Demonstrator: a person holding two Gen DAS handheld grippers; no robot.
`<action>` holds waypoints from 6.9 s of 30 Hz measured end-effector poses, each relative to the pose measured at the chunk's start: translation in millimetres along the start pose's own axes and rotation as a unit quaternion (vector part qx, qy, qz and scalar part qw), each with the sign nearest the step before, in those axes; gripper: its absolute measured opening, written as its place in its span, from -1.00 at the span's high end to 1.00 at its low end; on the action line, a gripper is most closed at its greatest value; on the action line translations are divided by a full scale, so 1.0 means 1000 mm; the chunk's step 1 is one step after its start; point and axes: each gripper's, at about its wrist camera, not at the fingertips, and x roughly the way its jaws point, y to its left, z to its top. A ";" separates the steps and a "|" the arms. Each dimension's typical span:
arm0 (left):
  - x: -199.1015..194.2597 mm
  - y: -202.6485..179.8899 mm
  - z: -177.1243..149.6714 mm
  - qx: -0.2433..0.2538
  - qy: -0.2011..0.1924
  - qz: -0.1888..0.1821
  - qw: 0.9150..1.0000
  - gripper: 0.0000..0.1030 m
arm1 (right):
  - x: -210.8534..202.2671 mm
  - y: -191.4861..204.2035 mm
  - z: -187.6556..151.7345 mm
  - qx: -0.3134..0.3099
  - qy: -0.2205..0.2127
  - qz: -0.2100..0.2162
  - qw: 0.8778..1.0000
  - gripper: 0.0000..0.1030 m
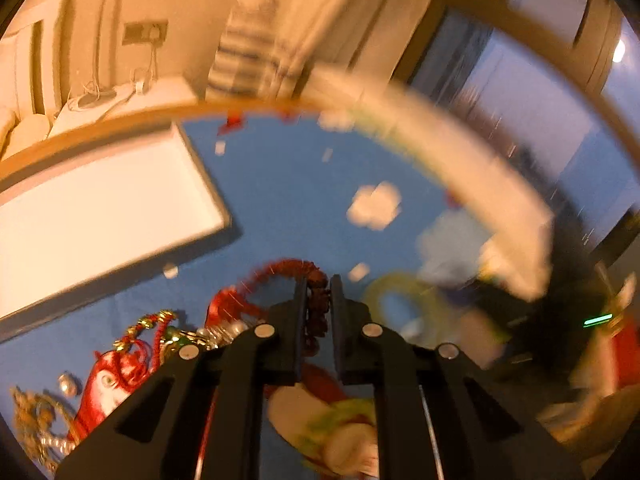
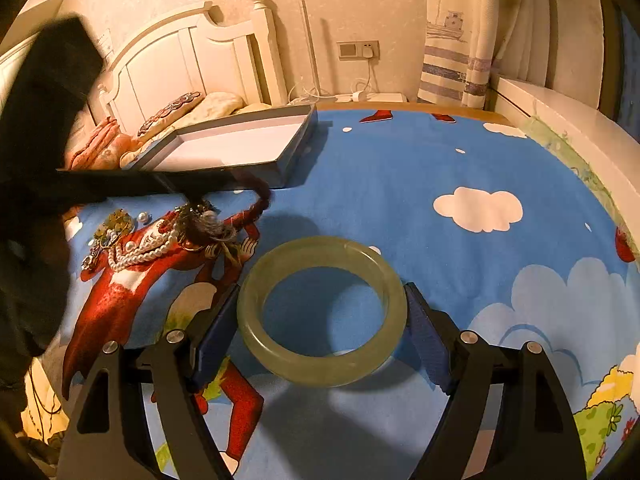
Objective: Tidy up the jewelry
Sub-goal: 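Grasp the dark red bead bracelet with the left gripper while the right gripper holds the bangle, then lower the bracelet into the tray with the left gripper while the right gripper places the bangle, then move both grippers back over the jewelry pile, then grasp the gold ring with the left gripper while the right gripper grasps the silver pearl brooch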
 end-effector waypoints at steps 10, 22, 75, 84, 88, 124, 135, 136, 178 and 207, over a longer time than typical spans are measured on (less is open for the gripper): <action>-0.081 -0.002 -0.005 -0.023 -0.073 -0.005 0.997 0.80 | -0.006 0.003 -0.002 -0.008 -0.014 0.004 1.000 -0.50; -0.106 0.041 -0.021 -0.063 -0.091 0.018 0.994 0.80 | -0.008 0.008 0.000 -0.012 -0.013 -0.001 1.000 -0.50; -0.036 0.190 0.009 -0.093 0.068 0.345 0.932 -0.41 | 0.137 0.082 0.136 -0.116 0.084 0.004 0.990 -0.64; -0.053 0.161 -0.034 -0.125 0.051 0.299 0.945 -0.41 | 0.136 0.065 0.105 -0.077 0.150 0.063 0.984 -0.64; -0.071 0.142 -0.054 -0.131 0.023 0.297 0.946 -0.42 | 0.099 0.066 0.087 -0.076 0.090 0.035 0.992 -0.64; -0.171 0.140 -0.154 -0.256 -0.150 0.228 0.927 -0.95 | 0.052 0.108 0.008 -0.267 0.078 0.115 0.954 -0.04; -0.169 0.139 -0.153 -0.251 -0.147 0.231 0.928 -0.95 | 0.016 0.096 -0.006 -0.234 0.049 0.129 0.962 0.26; -0.169 0.138 -0.153 -0.251 -0.147 0.231 0.929 -0.95 | 0.012 0.094 -0.008 -0.227 0.049 0.134 0.963 0.26; -0.009 -0.018 -0.069 0.057 0.094 0.037 0.993 -0.17 | -0.041 0.036 -0.062 -0.142 0.051 0.141 0.979 0.26; -0.075 -0.058 -0.059 0.087 -0.087 -0.082 0.989 0.25 | -0.045 0.010 -0.064 -0.092 0.027 0.133 0.987 0.26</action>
